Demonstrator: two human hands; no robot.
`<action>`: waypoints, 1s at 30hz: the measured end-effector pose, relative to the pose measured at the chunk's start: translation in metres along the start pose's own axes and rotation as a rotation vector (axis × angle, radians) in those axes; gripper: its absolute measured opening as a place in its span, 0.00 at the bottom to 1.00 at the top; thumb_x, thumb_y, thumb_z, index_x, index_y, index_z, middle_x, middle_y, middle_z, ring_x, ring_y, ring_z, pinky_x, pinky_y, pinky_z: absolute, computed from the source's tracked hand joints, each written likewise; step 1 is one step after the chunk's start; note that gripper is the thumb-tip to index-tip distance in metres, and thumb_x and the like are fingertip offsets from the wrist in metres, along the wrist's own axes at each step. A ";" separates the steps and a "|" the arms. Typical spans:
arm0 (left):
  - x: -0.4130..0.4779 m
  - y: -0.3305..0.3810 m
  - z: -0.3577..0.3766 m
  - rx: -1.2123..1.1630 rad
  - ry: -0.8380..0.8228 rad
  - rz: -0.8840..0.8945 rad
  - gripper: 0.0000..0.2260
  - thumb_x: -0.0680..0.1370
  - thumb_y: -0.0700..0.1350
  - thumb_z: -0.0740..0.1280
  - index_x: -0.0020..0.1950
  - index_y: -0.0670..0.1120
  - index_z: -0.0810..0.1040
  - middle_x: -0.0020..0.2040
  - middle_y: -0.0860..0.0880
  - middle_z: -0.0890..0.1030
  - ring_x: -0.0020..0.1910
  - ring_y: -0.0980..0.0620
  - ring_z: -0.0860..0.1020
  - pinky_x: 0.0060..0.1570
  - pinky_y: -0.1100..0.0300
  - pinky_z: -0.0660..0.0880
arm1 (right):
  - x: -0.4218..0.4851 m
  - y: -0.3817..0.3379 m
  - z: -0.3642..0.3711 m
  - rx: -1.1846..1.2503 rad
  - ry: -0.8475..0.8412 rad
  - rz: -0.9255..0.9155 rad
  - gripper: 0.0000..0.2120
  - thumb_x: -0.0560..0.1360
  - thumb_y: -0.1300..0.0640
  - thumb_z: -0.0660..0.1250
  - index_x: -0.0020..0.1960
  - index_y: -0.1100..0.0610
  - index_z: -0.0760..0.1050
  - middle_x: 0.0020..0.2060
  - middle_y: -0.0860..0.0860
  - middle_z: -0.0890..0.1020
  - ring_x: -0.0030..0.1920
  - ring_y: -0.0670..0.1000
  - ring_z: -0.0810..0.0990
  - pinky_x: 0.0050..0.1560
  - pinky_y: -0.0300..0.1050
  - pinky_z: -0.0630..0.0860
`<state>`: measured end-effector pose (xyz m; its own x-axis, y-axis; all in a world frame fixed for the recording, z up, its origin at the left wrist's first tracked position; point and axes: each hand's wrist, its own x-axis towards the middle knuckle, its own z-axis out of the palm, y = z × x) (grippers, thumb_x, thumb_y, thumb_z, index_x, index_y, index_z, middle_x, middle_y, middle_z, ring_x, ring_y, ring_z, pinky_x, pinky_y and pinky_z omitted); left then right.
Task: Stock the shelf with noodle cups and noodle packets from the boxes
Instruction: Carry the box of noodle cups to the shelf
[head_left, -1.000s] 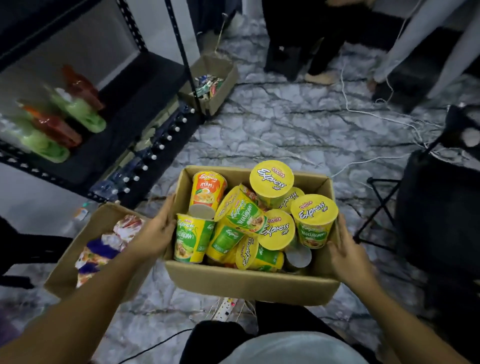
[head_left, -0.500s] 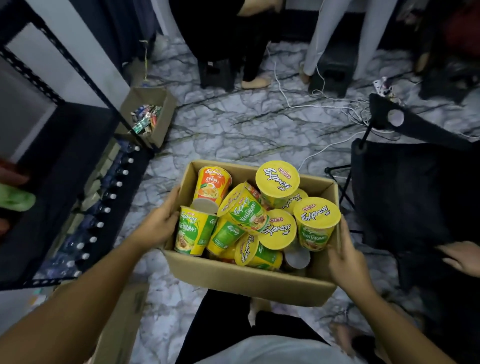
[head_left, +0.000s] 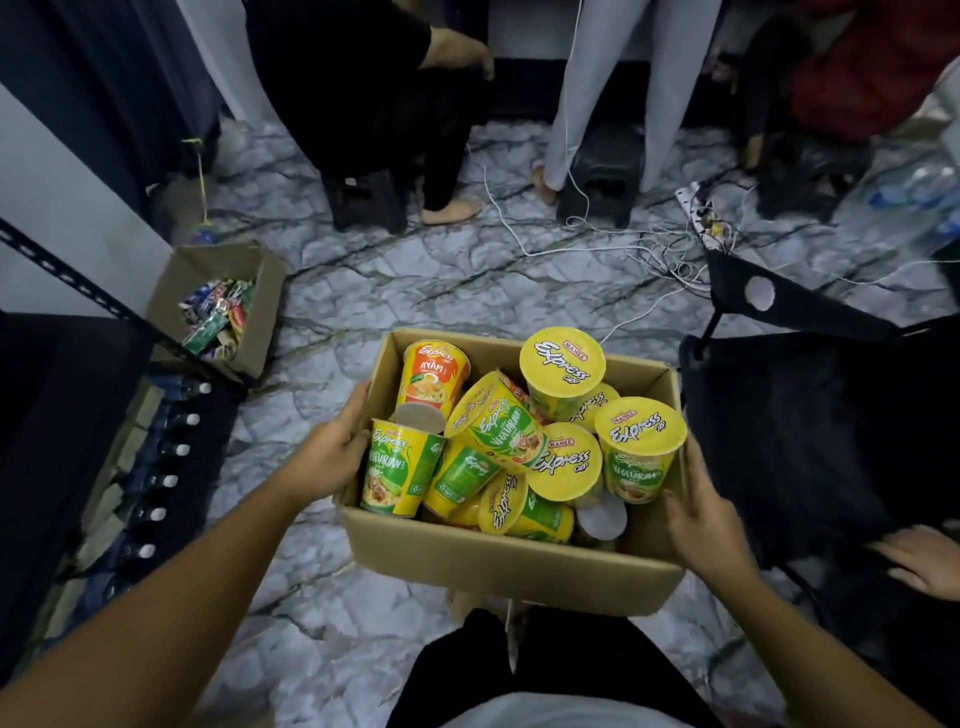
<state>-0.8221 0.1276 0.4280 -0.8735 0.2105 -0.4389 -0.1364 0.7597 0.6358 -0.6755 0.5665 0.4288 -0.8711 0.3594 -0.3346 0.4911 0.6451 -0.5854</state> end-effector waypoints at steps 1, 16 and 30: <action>0.013 0.002 -0.007 0.005 0.008 0.011 0.30 0.87 0.43 0.57 0.84 0.58 0.46 0.77 0.47 0.70 0.71 0.44 0.74 0.58 0.57 0.71 | 0.010 -0.006 -0.001 0.004 0.010 -0.005 0.41 0.82 0.58 0.62 0.80 0.33 0.40 0.40 0.59 0.83 0.35 0.59 0.81 0.39 0.59 0.80; 0.076 0.018 -0.041 -0.187 0.230 -0.174 0.32 0.86 0.40 0.58 0.84 0.60 0.49 0.78 0.48 0.69 0.74 0.45 0.71 0.69 0.52 0.71 | 0.216 -0.115 -0.028 -0.087 -0.198 -0.248 0.38 0.83 0.61 0.62 0.82 0.39 0.45 0.69 0.61 0.77 0.60 0.65 0.80 0.52 0.53 0.75; -0.034 -0.031 0.006 -0.544 0.650 -0.570 0.31 0.86 0.40 0.58 0.84 0.59 0.49 0.77 0.58 0.65 0.76 0.53 0.67 0.74 0.53 0.66 | 0.312 -0.277 0.063 -0.367 -0.570 -0.725 0.39 0.82 0.60 0.63 0.83 0.42 0.45 0.62 0.67 0.79 0.50 0.68 0.81 0.44 0.58 0.78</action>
<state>-0.7850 0.1006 0.4193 -0.6749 -0.5927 -0.4395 -0.6632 0.2259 0.7136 -1.0823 0.4576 0.4399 -0.7799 -0.5209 -0.3471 -0.2758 0.7837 -0.5566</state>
